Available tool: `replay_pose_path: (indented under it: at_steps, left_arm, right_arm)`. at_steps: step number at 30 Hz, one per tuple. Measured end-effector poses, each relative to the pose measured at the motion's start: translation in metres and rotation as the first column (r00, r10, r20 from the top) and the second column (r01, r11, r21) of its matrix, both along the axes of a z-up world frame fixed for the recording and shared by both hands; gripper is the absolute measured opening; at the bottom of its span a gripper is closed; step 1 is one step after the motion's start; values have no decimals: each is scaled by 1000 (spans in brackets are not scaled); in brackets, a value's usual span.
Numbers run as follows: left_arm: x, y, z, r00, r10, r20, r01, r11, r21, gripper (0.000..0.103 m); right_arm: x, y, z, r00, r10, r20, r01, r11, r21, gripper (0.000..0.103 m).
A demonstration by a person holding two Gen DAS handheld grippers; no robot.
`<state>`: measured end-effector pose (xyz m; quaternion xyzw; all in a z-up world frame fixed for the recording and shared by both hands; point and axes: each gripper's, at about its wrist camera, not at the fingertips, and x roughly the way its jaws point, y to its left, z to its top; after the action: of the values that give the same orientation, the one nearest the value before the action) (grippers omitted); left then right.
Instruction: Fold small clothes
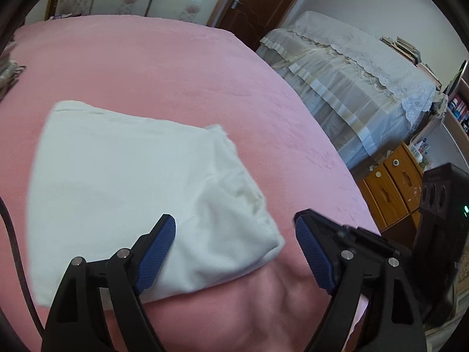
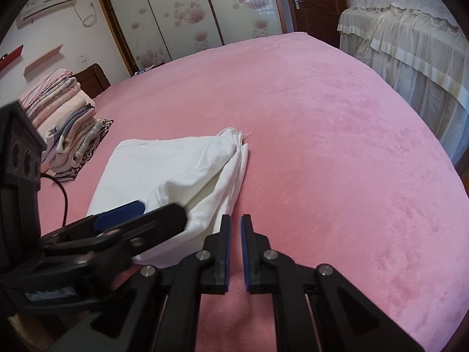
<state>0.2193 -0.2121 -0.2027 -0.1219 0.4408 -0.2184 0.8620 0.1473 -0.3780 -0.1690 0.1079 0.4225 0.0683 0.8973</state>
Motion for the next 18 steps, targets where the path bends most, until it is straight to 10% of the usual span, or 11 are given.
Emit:
replay_pose_path:
  at_steps: [6,15,18]
  left_arm:
    - [-11,75,24,989,124,82,-132,986,99,88]
    - [2,146,-25,961,273,-49,-260,948,183,88]
    - [4,141,-36,965,254,-66,-237,952,194,88]
  right_arm:
    - [14,0,10,1000,29,-9,-28,986,164,55]
    - [30,49,13,985,164,-58,-160,985,72,53]
    - [40,50,0,976,182,-123,-174,982,77,11]
